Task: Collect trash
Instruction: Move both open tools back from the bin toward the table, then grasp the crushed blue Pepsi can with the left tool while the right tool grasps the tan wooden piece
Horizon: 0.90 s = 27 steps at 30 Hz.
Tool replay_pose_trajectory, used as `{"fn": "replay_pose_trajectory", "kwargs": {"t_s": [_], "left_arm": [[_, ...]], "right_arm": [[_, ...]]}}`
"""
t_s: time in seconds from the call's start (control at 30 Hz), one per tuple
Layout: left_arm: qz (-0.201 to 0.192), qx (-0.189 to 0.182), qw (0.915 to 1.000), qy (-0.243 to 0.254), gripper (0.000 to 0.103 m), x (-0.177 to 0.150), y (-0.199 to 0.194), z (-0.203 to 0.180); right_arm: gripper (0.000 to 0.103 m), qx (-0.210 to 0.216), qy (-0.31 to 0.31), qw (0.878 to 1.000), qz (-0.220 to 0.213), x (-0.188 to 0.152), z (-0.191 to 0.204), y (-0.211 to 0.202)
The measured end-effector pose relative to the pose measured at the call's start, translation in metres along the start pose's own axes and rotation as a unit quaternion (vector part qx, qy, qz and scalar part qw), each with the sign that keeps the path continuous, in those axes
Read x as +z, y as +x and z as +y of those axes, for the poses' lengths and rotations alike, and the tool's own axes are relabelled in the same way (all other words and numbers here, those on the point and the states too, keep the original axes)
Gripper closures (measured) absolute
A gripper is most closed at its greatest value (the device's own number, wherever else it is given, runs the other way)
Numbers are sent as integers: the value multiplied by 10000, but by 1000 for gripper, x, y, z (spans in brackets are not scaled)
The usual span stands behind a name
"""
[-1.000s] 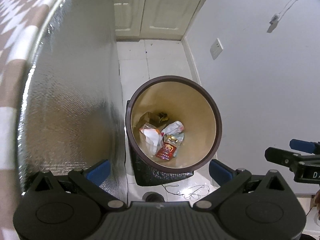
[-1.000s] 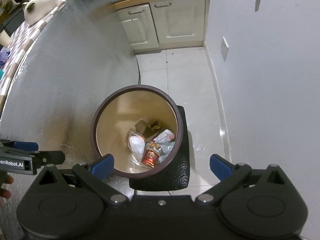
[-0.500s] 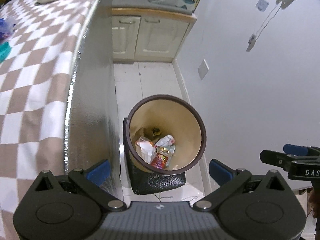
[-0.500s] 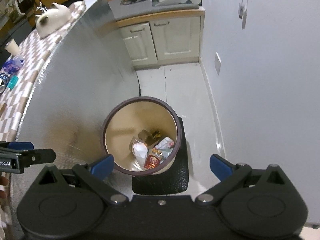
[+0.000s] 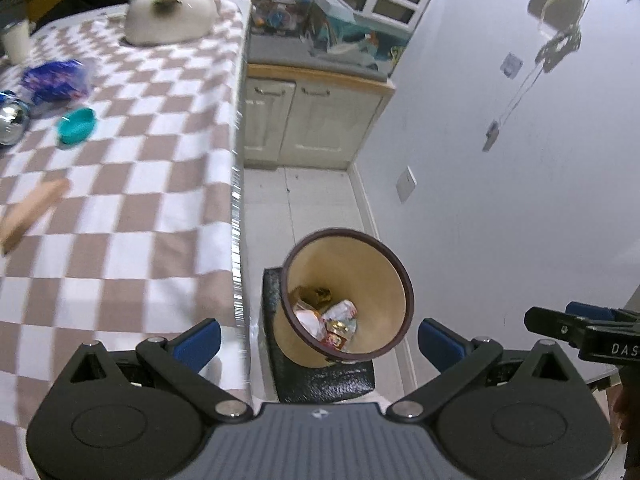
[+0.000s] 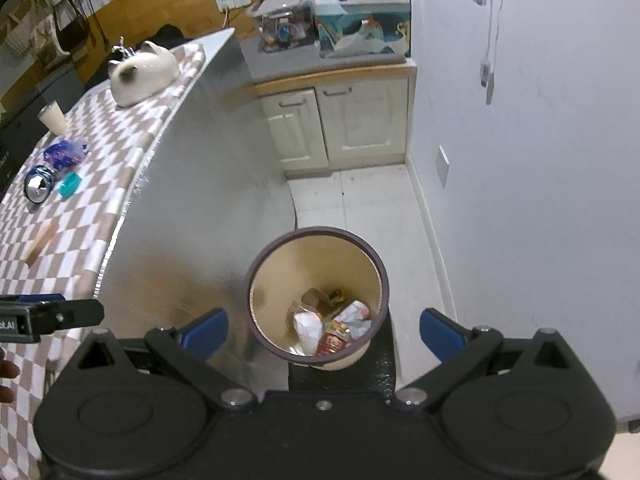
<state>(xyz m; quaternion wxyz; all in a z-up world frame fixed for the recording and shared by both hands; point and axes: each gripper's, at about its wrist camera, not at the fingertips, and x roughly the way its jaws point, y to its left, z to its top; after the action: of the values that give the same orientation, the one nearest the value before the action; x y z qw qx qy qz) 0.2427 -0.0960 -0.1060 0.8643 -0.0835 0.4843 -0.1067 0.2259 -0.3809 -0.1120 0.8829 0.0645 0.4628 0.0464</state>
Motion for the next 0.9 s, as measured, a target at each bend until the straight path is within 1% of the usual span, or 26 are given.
{"fn": "replay_pose_trajectory", "kwargs": {"t_s": [0.23,0.5,0.7,0.9], "left_arm": [[-324,111,9994,-85,0,-9,-40,39],[-618,269,9972,-336,0,-17,-82,94],[-812,414,9948,-448,0,-18,-106,137],[-966,544,9924,-523,0,-11,-121,181]], "right_arm": [[0,80,-26,9996,-263,-3,37,-16],[0,312,-258,9974,-588,-2,98,-27],[0,501,-369,9949,-792,2,143,-32],[0,658,-478,9922,-946,11,184,-30]]}}
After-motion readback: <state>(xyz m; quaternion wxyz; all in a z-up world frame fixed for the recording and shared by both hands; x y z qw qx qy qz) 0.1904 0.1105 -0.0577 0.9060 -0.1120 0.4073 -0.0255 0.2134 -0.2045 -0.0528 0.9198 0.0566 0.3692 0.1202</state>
